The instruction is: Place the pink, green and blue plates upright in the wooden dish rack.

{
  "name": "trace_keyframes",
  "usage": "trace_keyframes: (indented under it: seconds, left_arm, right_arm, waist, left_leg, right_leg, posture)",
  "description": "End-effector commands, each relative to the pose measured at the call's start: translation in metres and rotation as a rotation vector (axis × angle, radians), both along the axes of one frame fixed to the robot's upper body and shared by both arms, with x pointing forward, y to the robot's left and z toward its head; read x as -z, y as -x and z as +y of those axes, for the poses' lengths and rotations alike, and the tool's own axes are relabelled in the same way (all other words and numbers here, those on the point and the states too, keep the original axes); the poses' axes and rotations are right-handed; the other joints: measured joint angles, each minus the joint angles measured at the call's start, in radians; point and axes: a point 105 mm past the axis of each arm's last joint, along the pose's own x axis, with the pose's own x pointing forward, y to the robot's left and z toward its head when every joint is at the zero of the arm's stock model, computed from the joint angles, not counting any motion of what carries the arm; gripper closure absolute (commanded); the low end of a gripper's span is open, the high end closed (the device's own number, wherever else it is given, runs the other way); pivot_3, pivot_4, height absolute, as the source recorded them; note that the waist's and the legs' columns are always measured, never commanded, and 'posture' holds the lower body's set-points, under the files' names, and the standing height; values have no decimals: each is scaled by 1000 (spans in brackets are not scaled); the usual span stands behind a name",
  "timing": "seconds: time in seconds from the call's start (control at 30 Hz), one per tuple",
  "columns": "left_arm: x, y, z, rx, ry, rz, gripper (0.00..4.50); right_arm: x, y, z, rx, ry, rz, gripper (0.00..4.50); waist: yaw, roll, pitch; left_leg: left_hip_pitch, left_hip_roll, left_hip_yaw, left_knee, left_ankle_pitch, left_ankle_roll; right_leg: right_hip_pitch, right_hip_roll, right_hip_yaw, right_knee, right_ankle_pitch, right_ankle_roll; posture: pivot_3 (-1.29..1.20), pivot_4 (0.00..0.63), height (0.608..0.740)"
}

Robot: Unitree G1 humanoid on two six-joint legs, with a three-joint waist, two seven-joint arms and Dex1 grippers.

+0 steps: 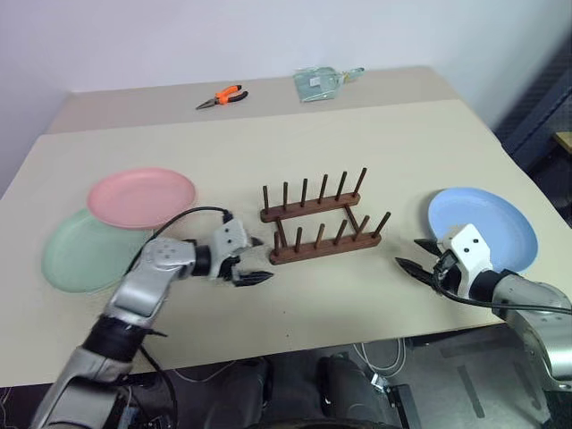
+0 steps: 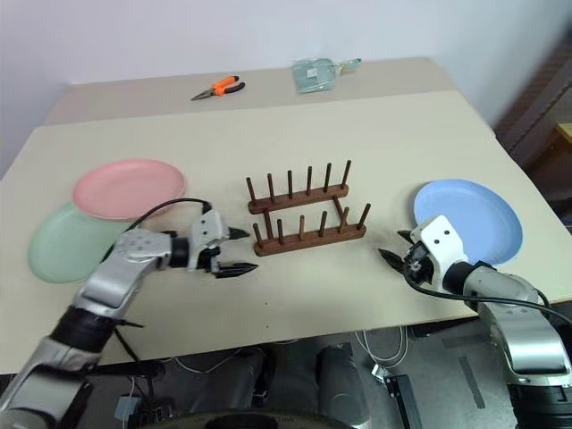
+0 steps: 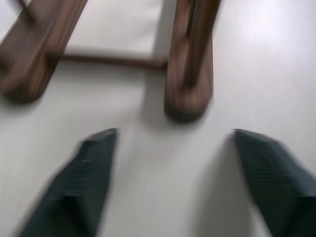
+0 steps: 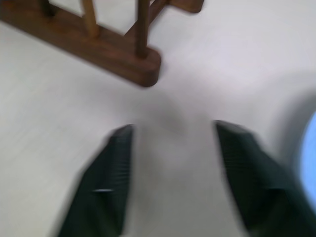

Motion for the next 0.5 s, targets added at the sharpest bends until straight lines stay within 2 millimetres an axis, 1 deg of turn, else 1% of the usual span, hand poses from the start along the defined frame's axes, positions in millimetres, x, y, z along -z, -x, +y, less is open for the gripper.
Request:
trace_keyframes:
  seconds: [0.03, 0.07, 0.1, 0.27, 0.33, 0.37, 0.43, 0.5]
  left_arm:
    - [3, 24, -13, 23, 55, 99, 2854]
    - [3, 28, -21, 34, 65, 95, 3327]
    - [5, 28, -28, 34, 61, 81, 3755]
    - [11, 26, -50, 4, 78, 69, 3755]
    - [13, 11, -52, -91, 81, 28, 3755]
    - [12, -3, -51, -169, 91, -10, 3755]
    - [11, -24, -47, -309, 118, -32, 3755]
    - [12, -34, -46, -356, 116, -54, 3755]
  right_arm:
    - [-5, -1, 26, -94, -28, -29, 4034]
    - [-1, -2, 32, -107, -30, -24, 4490]
    - [2, -4, 36, -110, -26, -22, 4500]
    - [16, -21, 39, -62, 62, -38, 4500]
    - [17, -33, 41, -28, 72, -62, 4500]
    - [18, -40, 42, -6, 82, -80, 4500]
    - [18, -53, 44, 26, 94, -106, 4500]
    - [17, -61, 46, 43, 93, -122, 4500]
  waist:
    - [-1, 0, 0]
    - [1, 0, 0]
    - [2, 0, 0]
    - [27, -1, 0]
    - [26, -1, 0]
    - [26, -1, 0]
    - [25, -1, 0]
    - [24, -1, 0]
  left_leg:
    - [0, 0, 0, 1, 0, 0]
    - [0, 0, 0, 1, 0, 0]
    - [0, 0, 0, 1, 0, 0]
    - [0, -1, 0, 3, 0, 0]
    - [0, -1, 0, 3, 0, 0]
    - [0, -1, 0, 3, 0, 0]
    - [0, -1, 0, 4, 0, 0]
    - [1, -1, 0, 6, 1, -1]
  right_leg:
    - [1, 0, 0, 0, 0, 0]
    - [1, 0, 0, 0, 0, 0]
    - [1, -1, 0, -1, 0, 0]
    - [2, -1, 0, -1, 0, 0]
    - [3, -1, 0, -1, 0, 0]
    - [3, -1, 0, -1, 0, 0]
    - [4, -1, -1, -1, 1, -1]
    - [4, 0, -1, 0, 2, -2]
  posture:
    - [0, 150, 740]
    - [0, 150, 740]
    - [0, 150, 740]
    - [0, 150, 740]
    - [0, 150, 740]
    - [0, 150, 740]
    - [0, 150, 740]
    - [0, 150, 740]
